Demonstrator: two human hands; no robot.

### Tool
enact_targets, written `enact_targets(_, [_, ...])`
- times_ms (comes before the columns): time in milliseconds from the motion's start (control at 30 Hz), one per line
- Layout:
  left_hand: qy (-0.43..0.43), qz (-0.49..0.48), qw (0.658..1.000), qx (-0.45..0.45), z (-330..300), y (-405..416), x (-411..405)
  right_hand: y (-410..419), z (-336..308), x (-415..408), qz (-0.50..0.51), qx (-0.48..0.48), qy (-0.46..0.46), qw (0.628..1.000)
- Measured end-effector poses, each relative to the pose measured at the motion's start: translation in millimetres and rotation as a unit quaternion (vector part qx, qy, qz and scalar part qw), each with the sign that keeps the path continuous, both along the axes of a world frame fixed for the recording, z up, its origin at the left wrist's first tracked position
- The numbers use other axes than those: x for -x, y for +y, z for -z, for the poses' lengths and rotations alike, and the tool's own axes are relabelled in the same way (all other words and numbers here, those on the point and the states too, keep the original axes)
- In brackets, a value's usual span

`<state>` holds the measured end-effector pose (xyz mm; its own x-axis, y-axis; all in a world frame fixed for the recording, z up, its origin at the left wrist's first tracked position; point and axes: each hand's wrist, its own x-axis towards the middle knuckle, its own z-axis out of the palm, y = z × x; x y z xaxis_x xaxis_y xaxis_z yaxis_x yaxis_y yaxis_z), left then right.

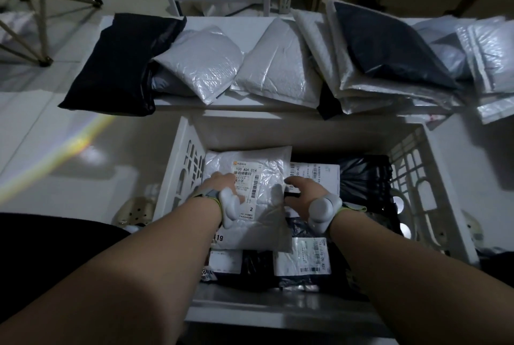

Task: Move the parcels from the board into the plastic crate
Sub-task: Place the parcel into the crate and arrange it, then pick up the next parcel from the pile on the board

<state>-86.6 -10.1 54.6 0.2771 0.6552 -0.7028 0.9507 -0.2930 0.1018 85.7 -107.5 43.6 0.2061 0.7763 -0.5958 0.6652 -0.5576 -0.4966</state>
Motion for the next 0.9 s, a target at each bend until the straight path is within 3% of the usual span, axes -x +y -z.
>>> enact_targets(200, [-0.114, -0.049, 0.992, -0.027, -33, -16, -13, -14, -25, -7, 0.101, -0.065, 0.000, 0.993])
enact_targets(467, [-0.326, -0.147, 0.932, -0.056, -79, -28, -42, -32, -67, -20, 0.225, -0.169, 0.067, 0.957])
enact_targets(900, [-0.409, -0.108, 0.897, -0.125, -173, 0, -61, -12, -166, -71, 0.271, -0.250, -0.019, 0.929])
